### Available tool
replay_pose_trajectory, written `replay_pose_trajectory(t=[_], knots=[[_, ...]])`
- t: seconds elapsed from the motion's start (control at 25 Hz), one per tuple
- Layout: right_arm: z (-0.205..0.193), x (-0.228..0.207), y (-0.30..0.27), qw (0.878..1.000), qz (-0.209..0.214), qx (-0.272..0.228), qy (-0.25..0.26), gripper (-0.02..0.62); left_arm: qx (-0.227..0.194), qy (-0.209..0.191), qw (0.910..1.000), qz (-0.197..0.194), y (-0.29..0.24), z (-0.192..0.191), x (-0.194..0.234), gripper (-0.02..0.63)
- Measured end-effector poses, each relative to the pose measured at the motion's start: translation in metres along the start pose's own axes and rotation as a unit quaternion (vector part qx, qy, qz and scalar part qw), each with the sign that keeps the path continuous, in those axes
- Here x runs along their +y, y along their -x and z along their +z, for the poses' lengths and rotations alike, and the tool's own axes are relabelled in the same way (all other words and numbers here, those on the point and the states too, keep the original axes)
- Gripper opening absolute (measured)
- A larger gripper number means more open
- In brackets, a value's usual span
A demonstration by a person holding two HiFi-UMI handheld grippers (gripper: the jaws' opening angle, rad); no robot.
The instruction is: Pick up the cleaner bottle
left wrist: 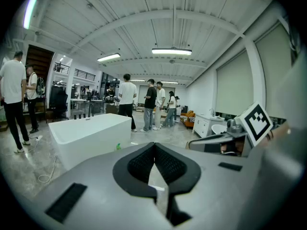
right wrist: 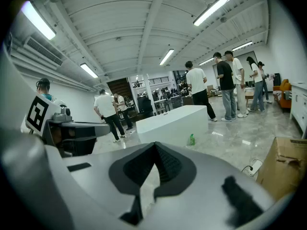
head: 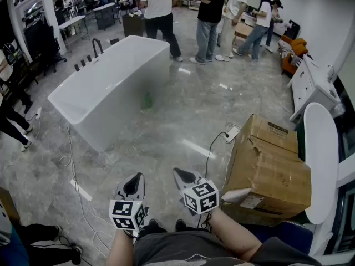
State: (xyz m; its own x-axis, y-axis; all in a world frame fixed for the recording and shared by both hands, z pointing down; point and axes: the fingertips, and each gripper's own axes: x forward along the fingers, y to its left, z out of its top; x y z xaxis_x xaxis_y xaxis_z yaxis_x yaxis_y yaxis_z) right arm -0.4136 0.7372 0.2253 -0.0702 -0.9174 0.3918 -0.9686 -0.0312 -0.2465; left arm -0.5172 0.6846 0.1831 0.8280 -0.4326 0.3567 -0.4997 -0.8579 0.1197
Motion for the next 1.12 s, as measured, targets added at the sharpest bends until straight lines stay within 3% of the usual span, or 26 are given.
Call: replay_pose_trajectory(t=[0.44,0.56,0.68,1.12], knots=[[0.004,-0.015,-0.002,1.000,0.004,-0.001,0.021,0.023,0.014,-0.016,0.9997,-0.011,-0.026,-0.003,-0.009,0.014],[0.007,-0.020,0.000,0.999,0.011,-0.013,0.030,0.023,0.001,-0.009,0.9999,-0.012,-0.032,0.002,-0.013,0.014],[0.014,-0.025,0.001,0.999,0.029,-0.038,0.007,0.025,-0.014,0.004,0.9999,-0.005,-0.036,0.009,-0.011,0.014],[0.019,-0.068,-0.065,1.000,-0.001,-0.017,-0.015,0.026,0.002,0.012,0.9999,-0.002,-0.098,0.011,0.041,0.014]])
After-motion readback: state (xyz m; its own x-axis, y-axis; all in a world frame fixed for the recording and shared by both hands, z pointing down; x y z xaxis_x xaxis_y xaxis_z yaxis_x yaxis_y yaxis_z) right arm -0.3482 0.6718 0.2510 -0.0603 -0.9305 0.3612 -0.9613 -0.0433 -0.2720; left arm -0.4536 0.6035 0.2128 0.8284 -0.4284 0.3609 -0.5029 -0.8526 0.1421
